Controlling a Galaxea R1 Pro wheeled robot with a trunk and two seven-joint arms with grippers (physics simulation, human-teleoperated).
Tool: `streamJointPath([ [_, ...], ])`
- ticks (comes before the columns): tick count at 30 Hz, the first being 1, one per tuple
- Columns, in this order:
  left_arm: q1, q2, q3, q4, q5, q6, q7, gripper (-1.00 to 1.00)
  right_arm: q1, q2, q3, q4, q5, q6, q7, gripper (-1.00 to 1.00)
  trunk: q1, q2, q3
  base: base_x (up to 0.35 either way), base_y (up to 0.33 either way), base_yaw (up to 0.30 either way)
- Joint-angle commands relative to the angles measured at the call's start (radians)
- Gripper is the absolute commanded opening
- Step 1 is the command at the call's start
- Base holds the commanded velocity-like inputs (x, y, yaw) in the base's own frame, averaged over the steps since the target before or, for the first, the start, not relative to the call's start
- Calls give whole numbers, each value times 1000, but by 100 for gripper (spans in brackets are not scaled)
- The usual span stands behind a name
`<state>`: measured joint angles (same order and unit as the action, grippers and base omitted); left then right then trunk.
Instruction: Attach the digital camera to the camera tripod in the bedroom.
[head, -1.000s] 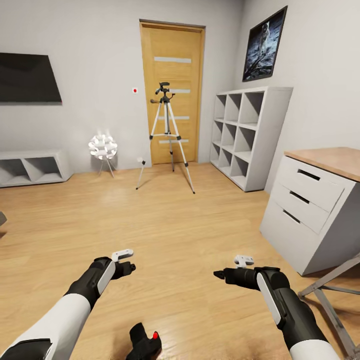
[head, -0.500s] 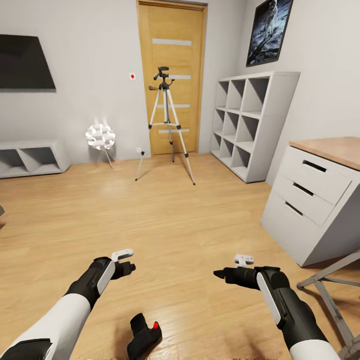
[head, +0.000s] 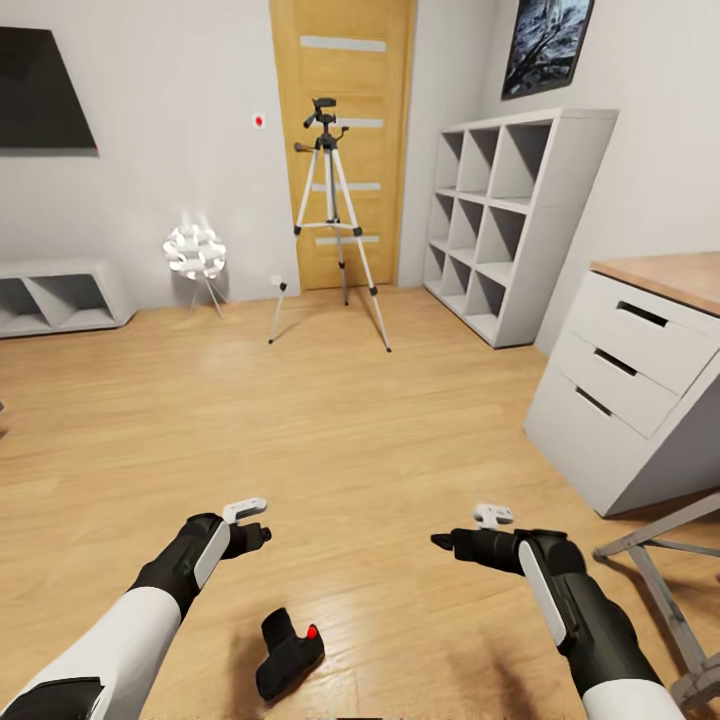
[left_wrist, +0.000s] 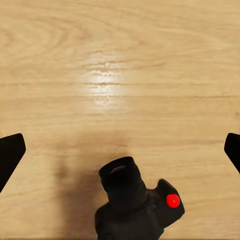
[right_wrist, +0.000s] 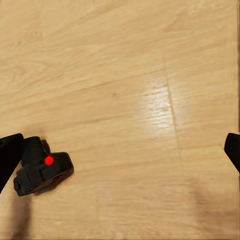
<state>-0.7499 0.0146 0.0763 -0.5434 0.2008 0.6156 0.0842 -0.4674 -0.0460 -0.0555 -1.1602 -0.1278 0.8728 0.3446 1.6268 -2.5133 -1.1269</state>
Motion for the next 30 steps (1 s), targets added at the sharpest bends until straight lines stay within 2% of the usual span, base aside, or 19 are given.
streamJointPath([
  [1,0,0,1,-2,11,5,8,100,0,0,-11,-3,-7,6,-1,100,0,-1,-5,0,0,0],
  [2,0,-1,2,-2,11,6,8,100,0,0,-44,-13,-8,4,0,100,1,-1,-9,0,0,0],
  [6,0,-1,2,-3,11,6,8,100,0,0,-67,-22,-9,3,1,100,2,-2,-24,0,0,0],
  [30,0,-1,1,-2,11,6,8,100,0,-1,-63,-24,-9,2,2,100,13,-7,-117,0,0,0],
])
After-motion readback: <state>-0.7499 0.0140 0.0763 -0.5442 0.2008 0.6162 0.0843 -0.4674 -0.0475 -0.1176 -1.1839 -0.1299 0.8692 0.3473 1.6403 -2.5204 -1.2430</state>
